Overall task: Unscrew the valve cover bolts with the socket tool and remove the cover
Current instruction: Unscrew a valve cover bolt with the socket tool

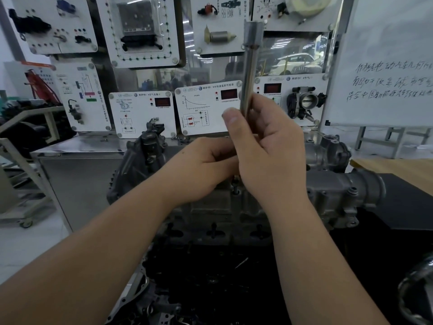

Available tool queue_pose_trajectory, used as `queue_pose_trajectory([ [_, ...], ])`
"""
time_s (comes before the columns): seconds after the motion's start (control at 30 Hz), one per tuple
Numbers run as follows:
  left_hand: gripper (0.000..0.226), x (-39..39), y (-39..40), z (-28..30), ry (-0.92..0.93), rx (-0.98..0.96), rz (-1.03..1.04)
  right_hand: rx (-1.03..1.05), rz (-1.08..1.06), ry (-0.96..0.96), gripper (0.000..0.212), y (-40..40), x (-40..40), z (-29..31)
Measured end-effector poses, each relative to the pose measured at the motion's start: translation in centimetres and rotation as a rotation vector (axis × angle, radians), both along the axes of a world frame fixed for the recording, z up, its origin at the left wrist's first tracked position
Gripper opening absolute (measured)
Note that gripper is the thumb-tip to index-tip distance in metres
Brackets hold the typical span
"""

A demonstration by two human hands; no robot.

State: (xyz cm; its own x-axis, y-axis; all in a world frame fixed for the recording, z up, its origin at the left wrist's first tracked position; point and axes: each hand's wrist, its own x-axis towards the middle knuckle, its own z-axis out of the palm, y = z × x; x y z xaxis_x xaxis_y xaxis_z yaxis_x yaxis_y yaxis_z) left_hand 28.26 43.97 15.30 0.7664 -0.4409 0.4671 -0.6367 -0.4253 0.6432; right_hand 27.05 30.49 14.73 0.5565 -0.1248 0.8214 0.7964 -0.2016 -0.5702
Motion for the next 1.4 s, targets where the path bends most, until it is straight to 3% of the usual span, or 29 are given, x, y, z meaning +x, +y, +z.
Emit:
queue_pose_trajectory([
  [0.1, 0.047, -0.02, 0.02, 0.05, 0.007, 0.019, 0.010, 0.007, -0.047, -0.050, 0.014, -0.31, -0.05, 0.20],
  [0.23, 0.032, 0.02, 0.24, 0.13, 0.029, -0.059, 0.009, -0.024, -0.017, -0.023, 0.018, -0.44, -0.02, 0.11],
  [0.33, 0.028, 0.05, 0.32, 0.08, 0.016, -0.012, 0.020, -0.042, 0.014, 0.035, 0.043, -0.34, 0.13, 0.01],
  [0.4, 0.031, 0.00, 0.14, 0.01, 0.000, 0.002, 0.030, -0.017, 0.053, 0.038, 0.049, -0.35, 0.19, -0.12],
  [0.57, 0.037, -0.02, -0.17, 0.03, -0.001, -0.032, 0.015, -0.006, -0.045, -0.084, 0.009, -0.25, -0.15, 0.12],
  [0.8, 0.027, 0.14, 0.39, 0.09, 0.013, -0.012, 0.010, 0.003, 0.038, 0.013, 0.047, -0.07, -0.07, 0.03],
  [0.93, 0.019, 0.26, 0.09, -0.01, -0.026, -0.011, 0.044, 0.026, 0.021, -0.039, 0.028, -0.01, 0.02, -0.03],
  [1.07, 0.027, 0.08, 0.02, -0.08, -0.028, -0.021, 0.049, 0.045, -0.022, -0.081, 0.018, 0.00, 0.00, -0.08],
  [1.2, 0.041, 0.01, 0.22, 0.07, 0.019, -0.070, 0.027, 0.018, -0.015, -0.040, 0.020, -0.08, -0.19, 0.07],
  [1.33, 0.027, 0.09, 0.04, -0.05, -0.020, -0.042, 0.019, 0.010, 0.058, 0.014, 0.033, -0.18, -0.23, 0.23],
  [1.4, 0.030, 0.07, -0.12, -0.05, -0.031, -0.036, 0.016, 0.031, 0.027, -0.028, 0.018, -0.28, -0.25, 0.30],
])
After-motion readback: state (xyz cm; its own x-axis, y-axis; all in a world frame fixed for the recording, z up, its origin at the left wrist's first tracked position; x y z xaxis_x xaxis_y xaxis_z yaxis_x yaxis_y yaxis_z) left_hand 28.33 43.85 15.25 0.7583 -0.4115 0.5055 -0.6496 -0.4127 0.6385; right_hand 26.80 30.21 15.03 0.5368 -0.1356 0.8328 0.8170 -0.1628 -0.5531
